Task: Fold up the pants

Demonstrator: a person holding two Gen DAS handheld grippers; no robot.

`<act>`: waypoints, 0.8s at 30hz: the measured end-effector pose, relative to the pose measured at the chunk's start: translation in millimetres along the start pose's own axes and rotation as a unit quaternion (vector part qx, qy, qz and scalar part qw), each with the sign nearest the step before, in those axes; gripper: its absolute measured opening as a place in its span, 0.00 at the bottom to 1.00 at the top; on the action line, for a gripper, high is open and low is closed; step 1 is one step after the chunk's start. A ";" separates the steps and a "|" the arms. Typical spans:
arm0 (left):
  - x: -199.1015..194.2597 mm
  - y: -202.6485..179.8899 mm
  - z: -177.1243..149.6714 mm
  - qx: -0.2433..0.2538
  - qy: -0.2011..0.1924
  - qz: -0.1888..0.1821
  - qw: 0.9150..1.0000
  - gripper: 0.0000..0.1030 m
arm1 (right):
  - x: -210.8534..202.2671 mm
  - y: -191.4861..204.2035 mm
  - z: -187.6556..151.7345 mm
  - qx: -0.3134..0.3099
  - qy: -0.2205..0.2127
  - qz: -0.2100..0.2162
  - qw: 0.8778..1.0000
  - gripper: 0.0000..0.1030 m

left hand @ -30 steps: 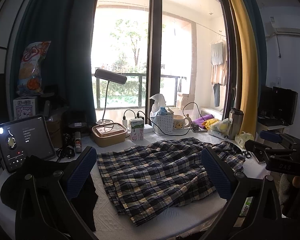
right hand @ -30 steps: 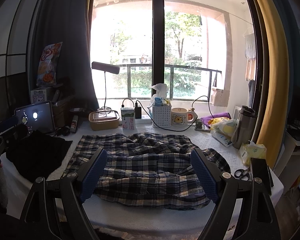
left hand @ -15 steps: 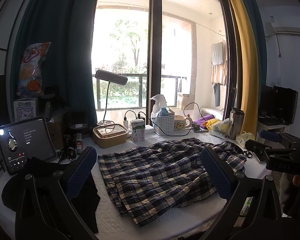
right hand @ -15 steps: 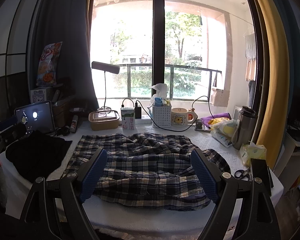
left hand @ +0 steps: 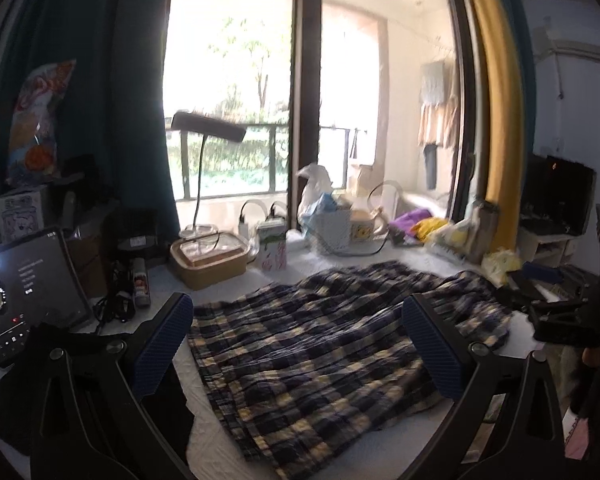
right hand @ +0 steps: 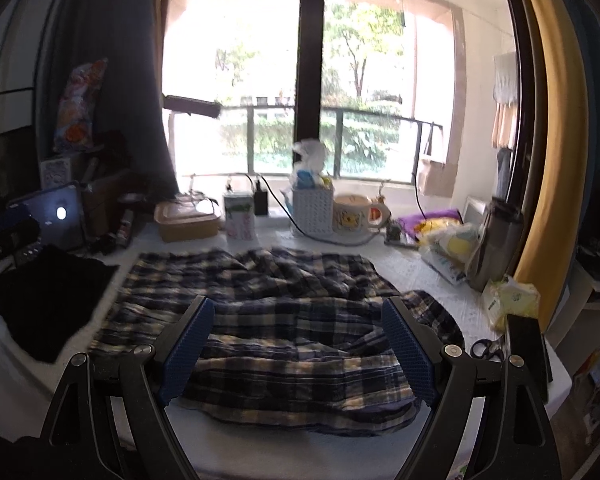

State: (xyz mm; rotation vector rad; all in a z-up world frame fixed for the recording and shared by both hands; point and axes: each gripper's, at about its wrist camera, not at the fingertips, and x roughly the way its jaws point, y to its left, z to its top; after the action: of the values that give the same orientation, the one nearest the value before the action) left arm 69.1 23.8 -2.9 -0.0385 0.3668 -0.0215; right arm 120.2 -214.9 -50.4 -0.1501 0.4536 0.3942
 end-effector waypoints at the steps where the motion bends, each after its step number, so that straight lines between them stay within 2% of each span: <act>1: 11.1 5.7 -0.2 -0.003 0.010 0.003 1.000 1.00 | 9.8 -3.8 0.9 -0.007 0.006 -0.001 1.000 0.84; 8: 78.8 43.0 2.4 -0.017 0.064 0.020 0.998 1.00 | 82.2 -34.0 36.9 -0.047 0.040 0.003 0.998 0.84; 11: 117.1 63.1 3.3 -0.031 0.092 0.025 0.995 1.00 | 118.6 -47.3 57.7 -0.057 0.054 0.018 0.997 0.84; 16: 181.4 93.7 -5.7 -0.045 0.148 0.053 0.987 1.00 | 197.5 -69.8 83.9 -0.058 0.097 0.033 0.993 0.84; 21: 223.5 116.1 -15.3 -0.058 0.182 0.068 0.979 1.00 | 256.4 -77.5 99.9 -0.121 0.124 0.013 0.985 0.84; 24: 250.9 126.0 -25.2 -0.074 0.214 0.074 0.971 1.00 | 292.2 -90.2 97.7 -0.122 0.177 0.050 0.975 0.84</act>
State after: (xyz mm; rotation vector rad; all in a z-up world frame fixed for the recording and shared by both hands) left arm 296.0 141.8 -121.6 -0.1559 0.8020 0.1485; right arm 436.4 -176.8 -91.3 -0.4410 0.7652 0.5254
